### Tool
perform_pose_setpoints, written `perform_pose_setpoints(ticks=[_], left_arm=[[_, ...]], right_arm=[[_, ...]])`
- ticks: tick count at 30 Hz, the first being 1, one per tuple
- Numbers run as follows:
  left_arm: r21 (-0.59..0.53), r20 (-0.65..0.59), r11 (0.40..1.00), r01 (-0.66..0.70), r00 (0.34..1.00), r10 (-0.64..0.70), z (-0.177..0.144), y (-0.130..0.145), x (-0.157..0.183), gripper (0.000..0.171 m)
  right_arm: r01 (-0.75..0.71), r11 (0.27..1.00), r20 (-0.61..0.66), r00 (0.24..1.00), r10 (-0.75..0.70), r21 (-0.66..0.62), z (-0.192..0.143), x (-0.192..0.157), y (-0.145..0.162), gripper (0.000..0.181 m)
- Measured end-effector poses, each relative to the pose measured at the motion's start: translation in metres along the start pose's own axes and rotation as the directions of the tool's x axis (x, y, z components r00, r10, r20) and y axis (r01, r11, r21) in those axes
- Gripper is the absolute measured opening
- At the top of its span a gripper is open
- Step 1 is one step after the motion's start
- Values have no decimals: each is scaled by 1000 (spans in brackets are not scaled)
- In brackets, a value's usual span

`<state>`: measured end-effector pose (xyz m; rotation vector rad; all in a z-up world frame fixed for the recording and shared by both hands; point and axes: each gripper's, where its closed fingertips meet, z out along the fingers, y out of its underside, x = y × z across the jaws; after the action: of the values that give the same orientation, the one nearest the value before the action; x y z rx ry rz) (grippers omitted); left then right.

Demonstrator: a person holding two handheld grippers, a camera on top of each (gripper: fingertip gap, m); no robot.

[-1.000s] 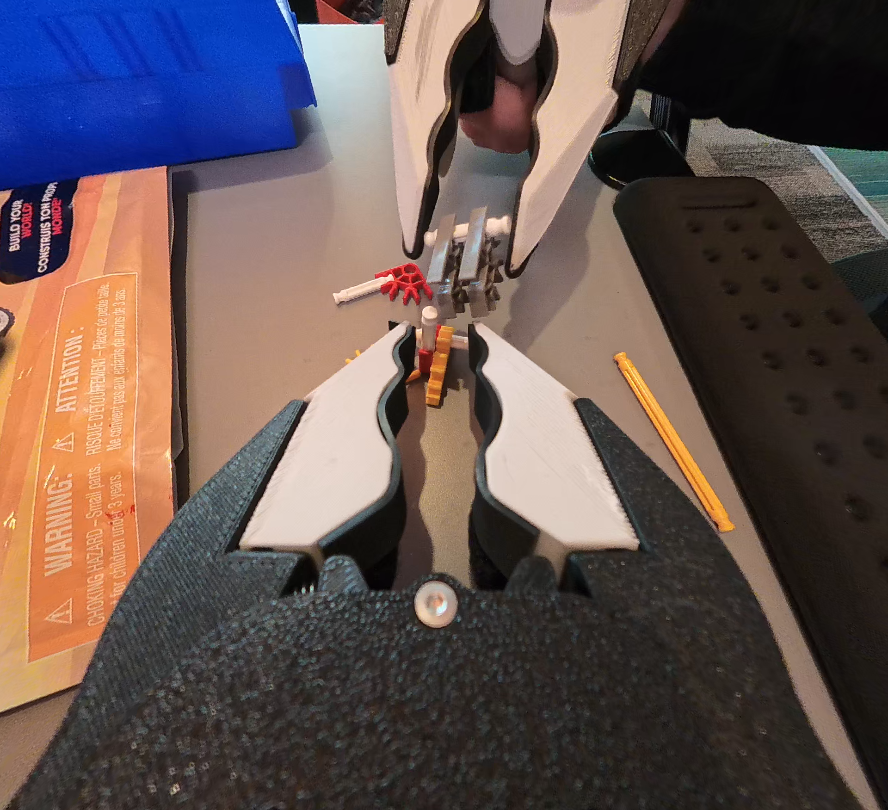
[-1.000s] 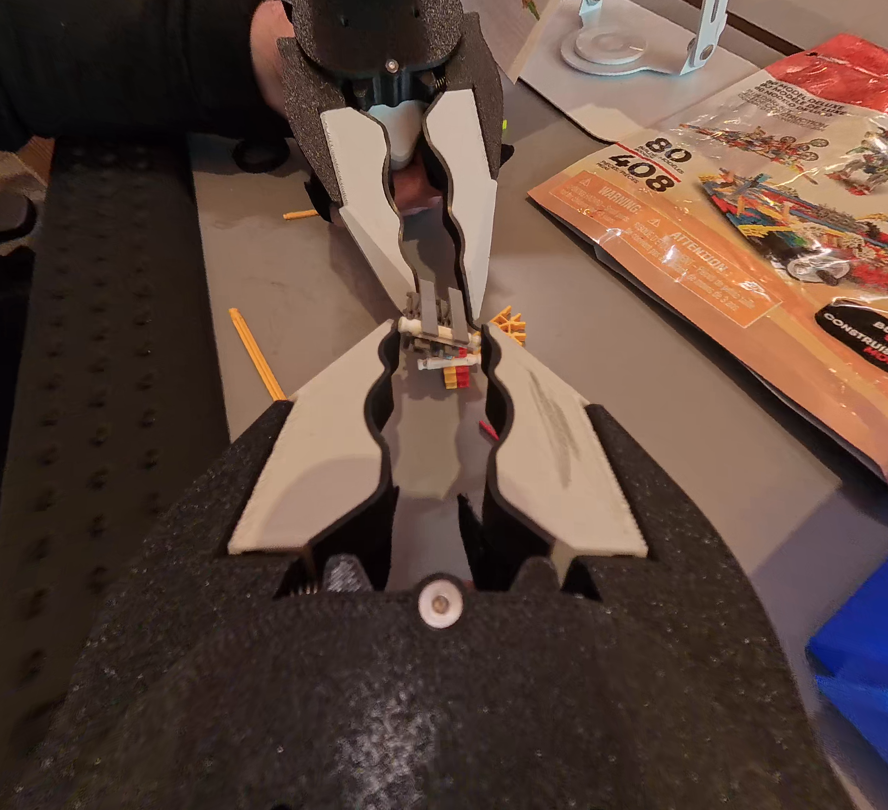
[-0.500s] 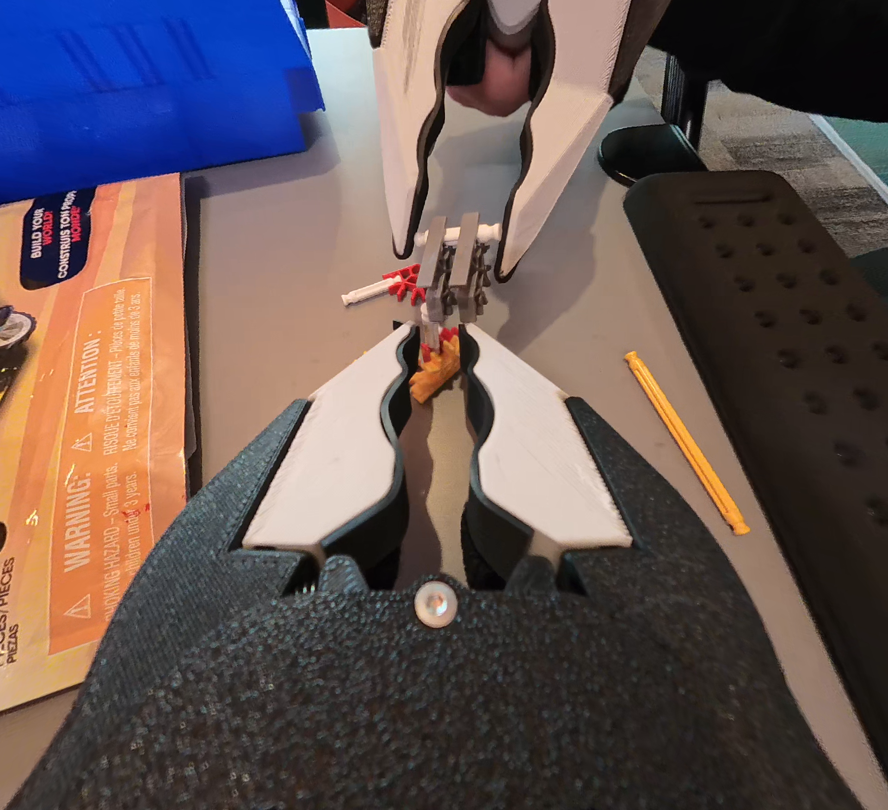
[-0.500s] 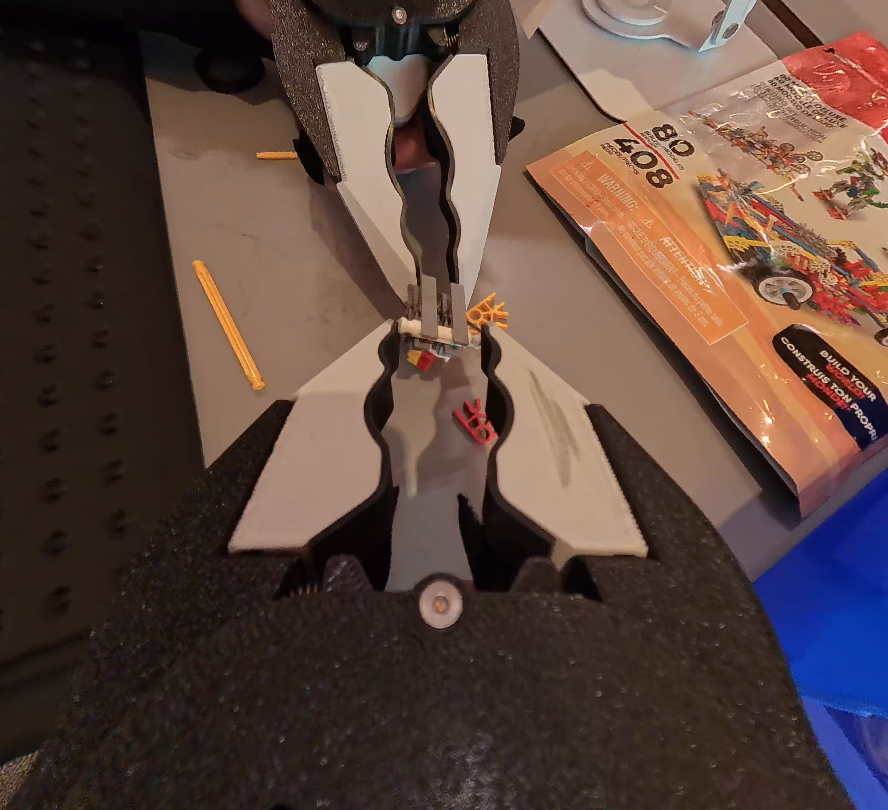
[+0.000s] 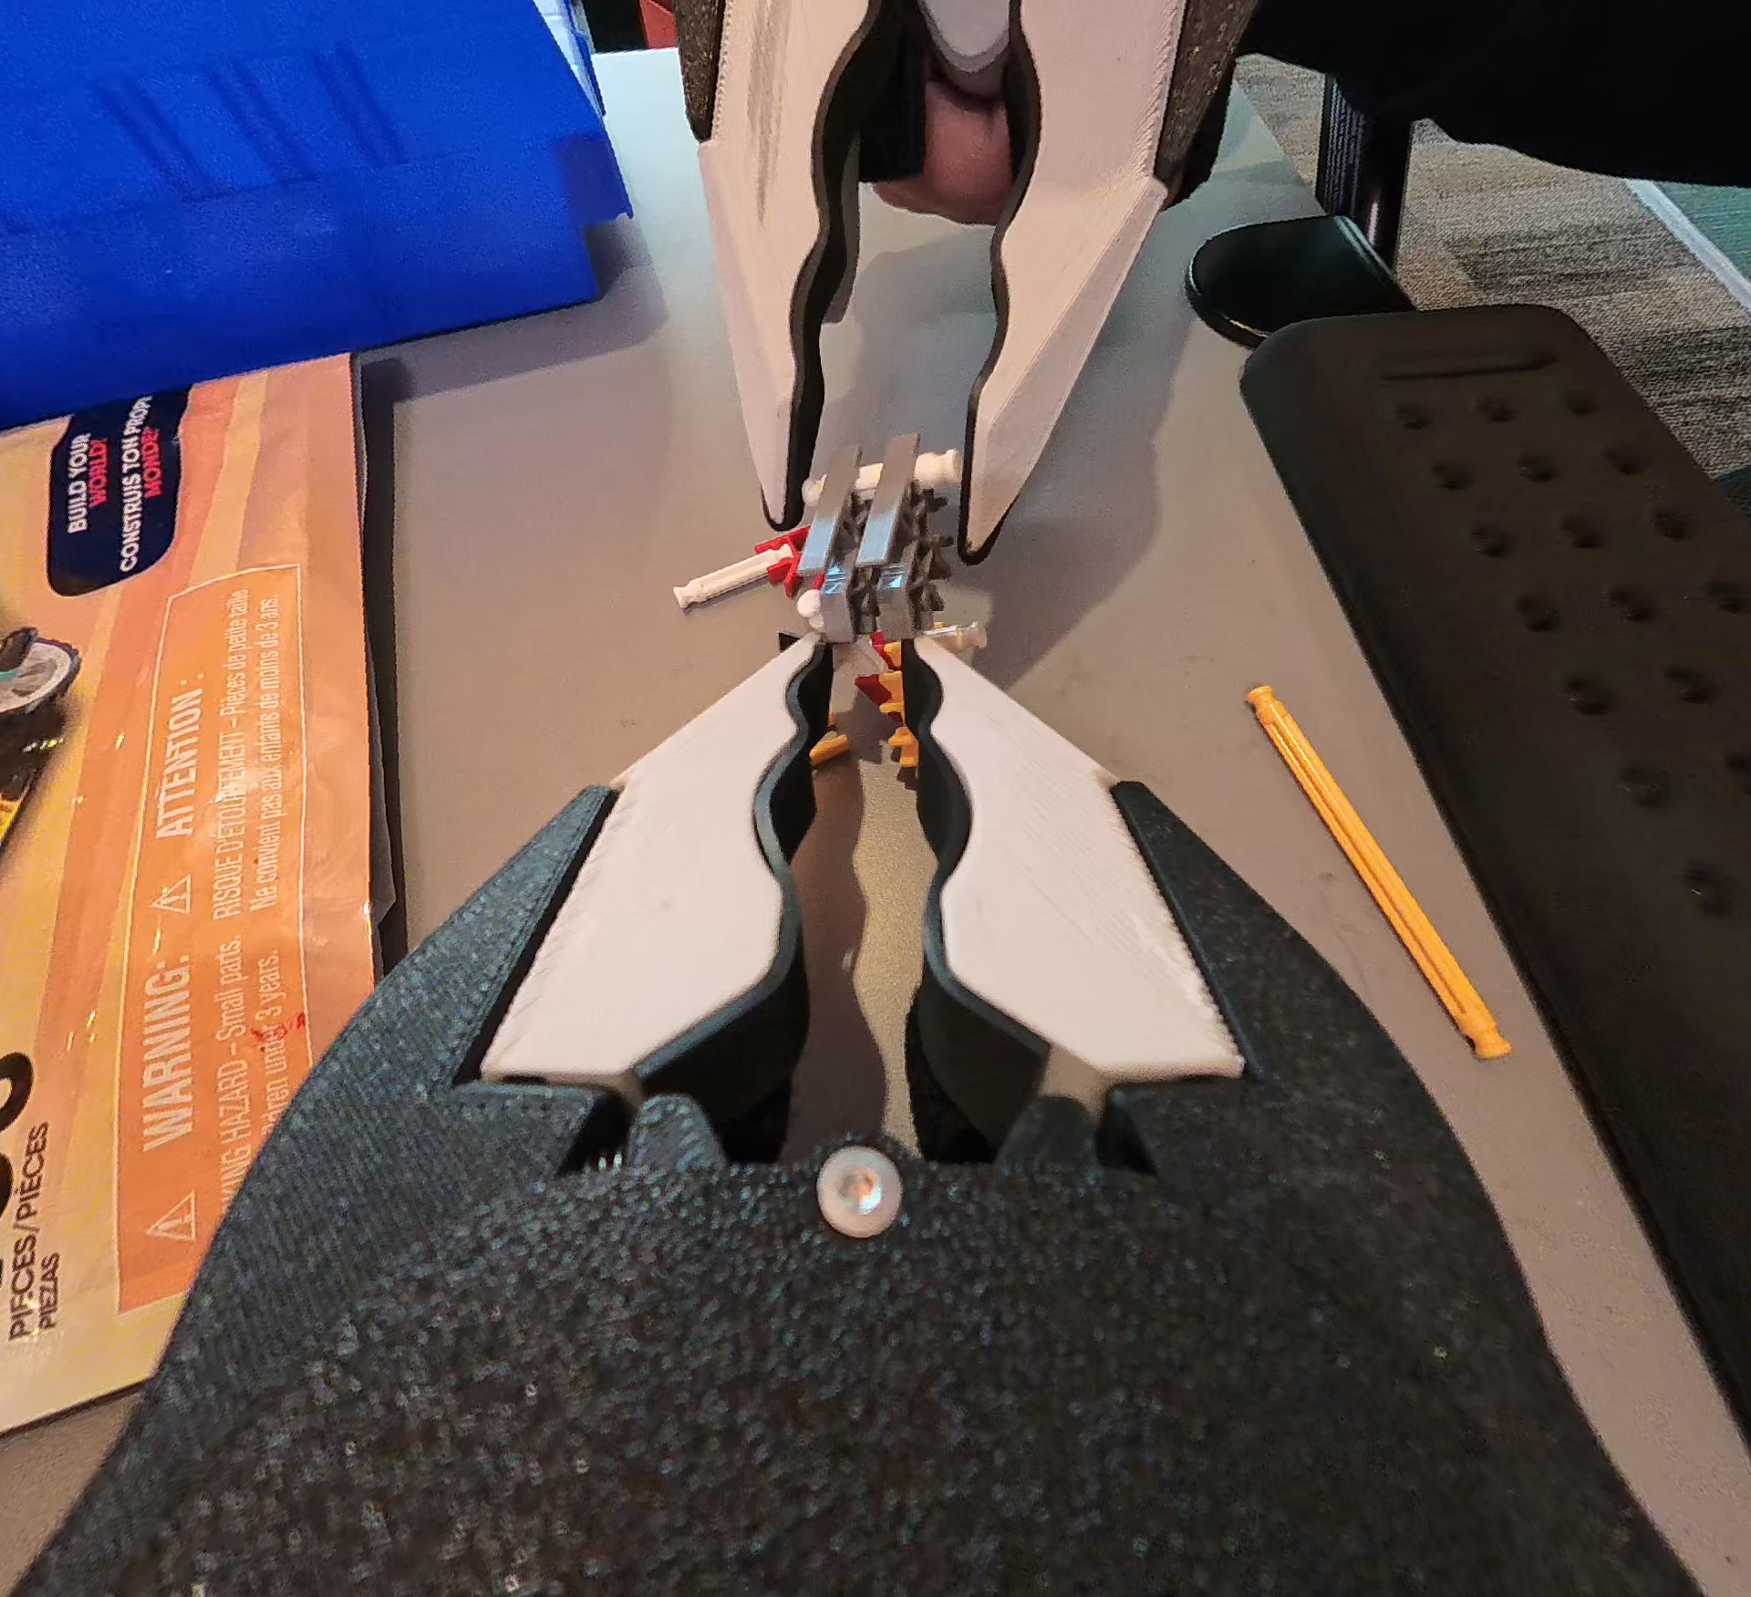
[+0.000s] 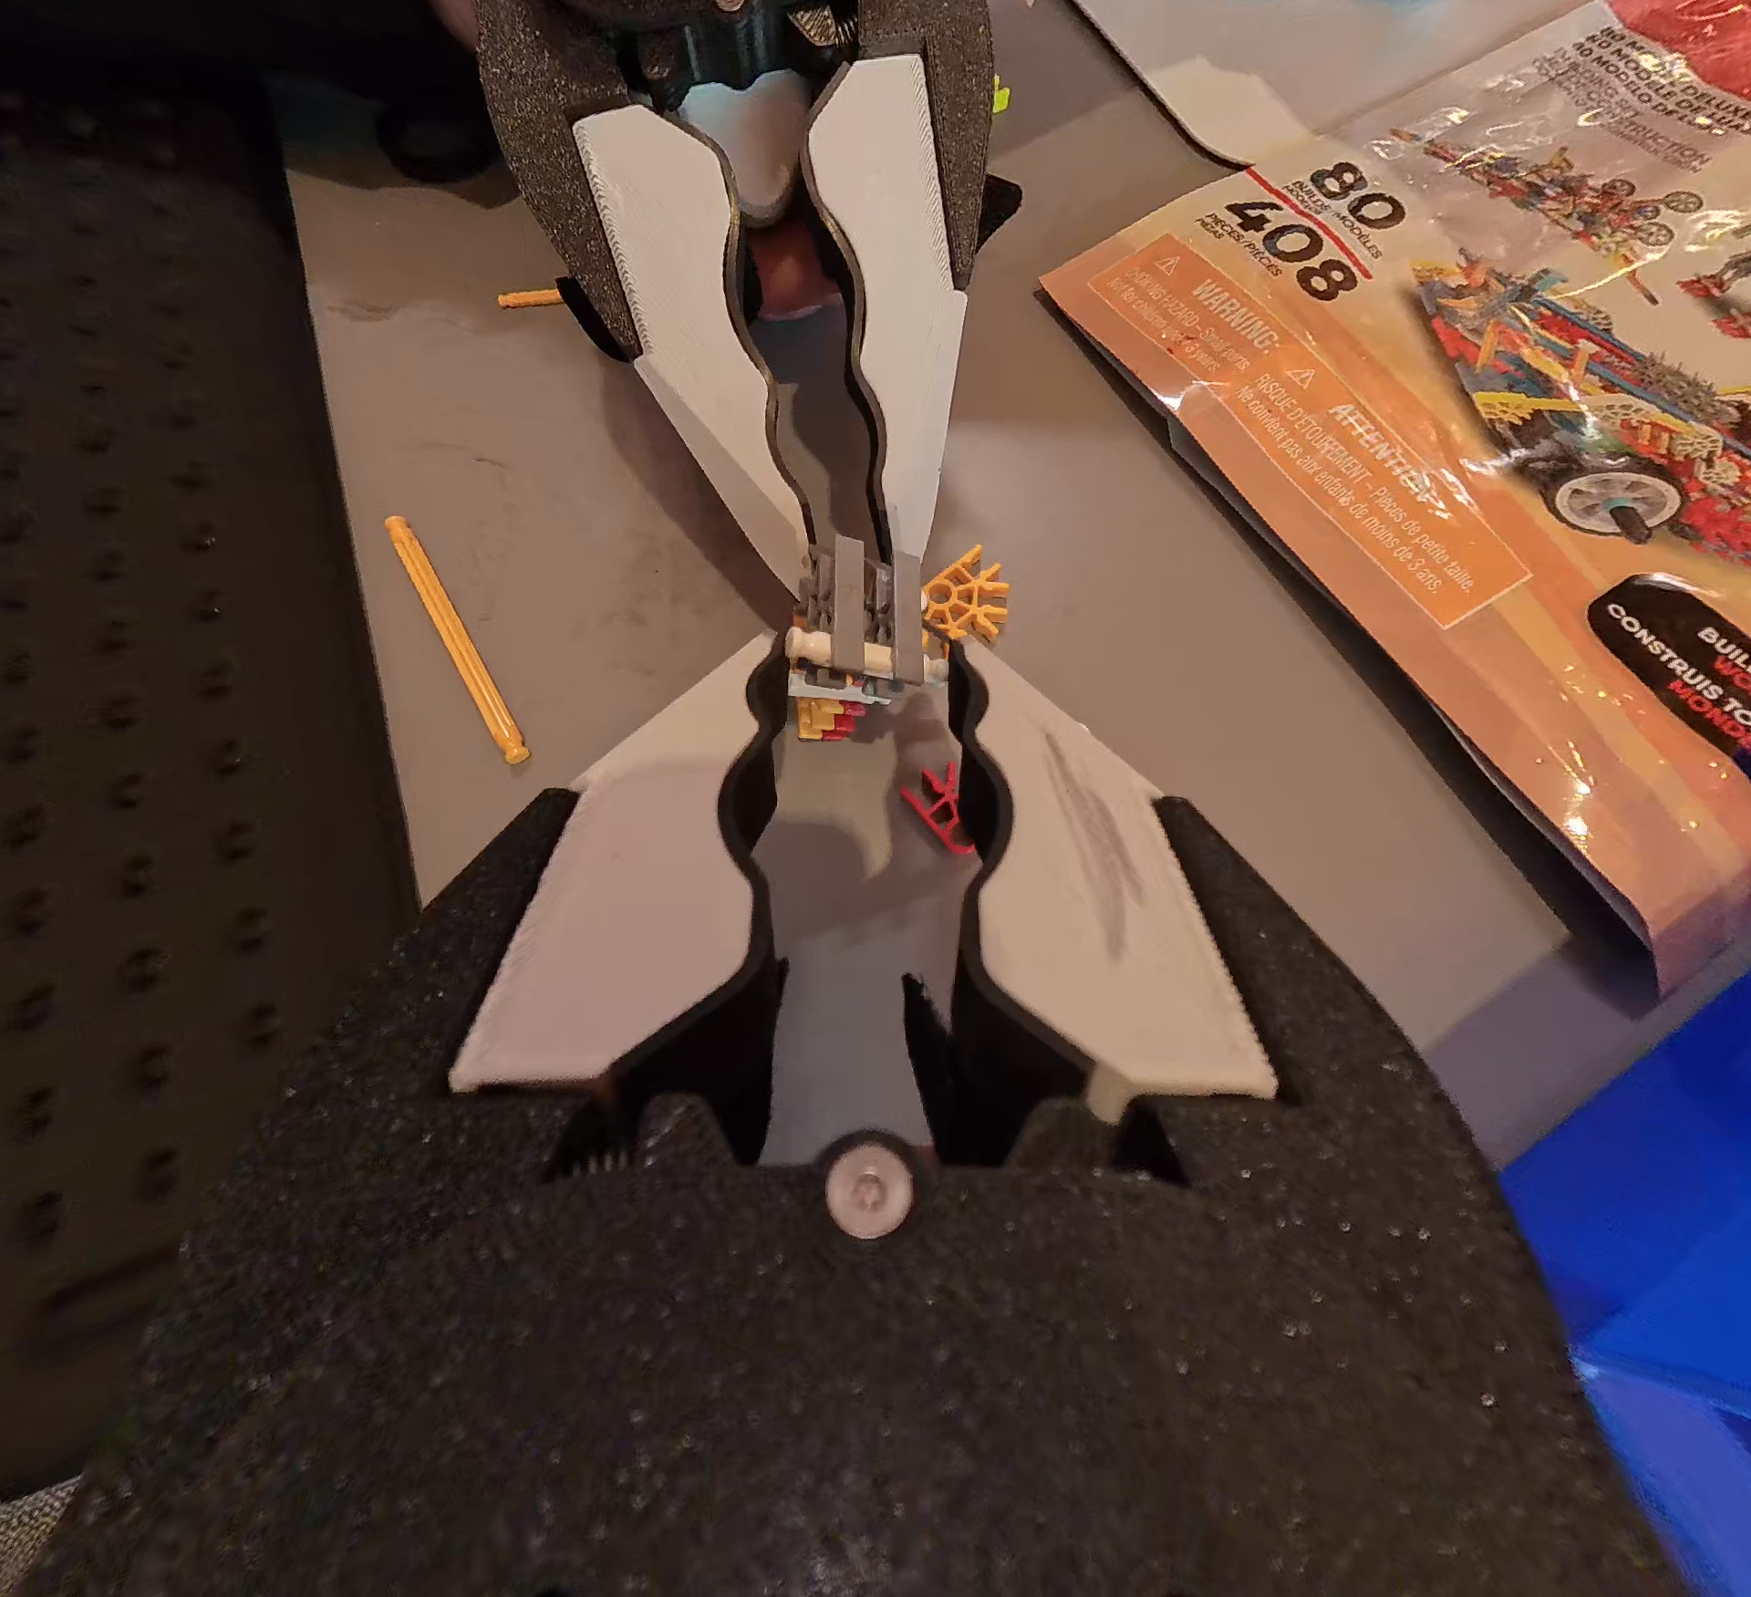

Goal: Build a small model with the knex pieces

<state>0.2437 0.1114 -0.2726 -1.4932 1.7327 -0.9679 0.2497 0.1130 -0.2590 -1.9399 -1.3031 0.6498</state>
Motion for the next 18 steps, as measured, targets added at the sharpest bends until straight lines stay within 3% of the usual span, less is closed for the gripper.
perform_pose_setpoints(ticks=[9, 18], left_arm=[[-4, -1, 1000, -7, 1000, 7, -3, 0, 2, 20], [-52, 116, 999, -7, 993, 13, 2, 4, -16, 22]], right_arm=[[1, 1000, 5, 1000, -1, 27, -8, -5, -4, 32], [-1, 1000, -63, 998, 1, 11, -14, 5, -4, 32]])
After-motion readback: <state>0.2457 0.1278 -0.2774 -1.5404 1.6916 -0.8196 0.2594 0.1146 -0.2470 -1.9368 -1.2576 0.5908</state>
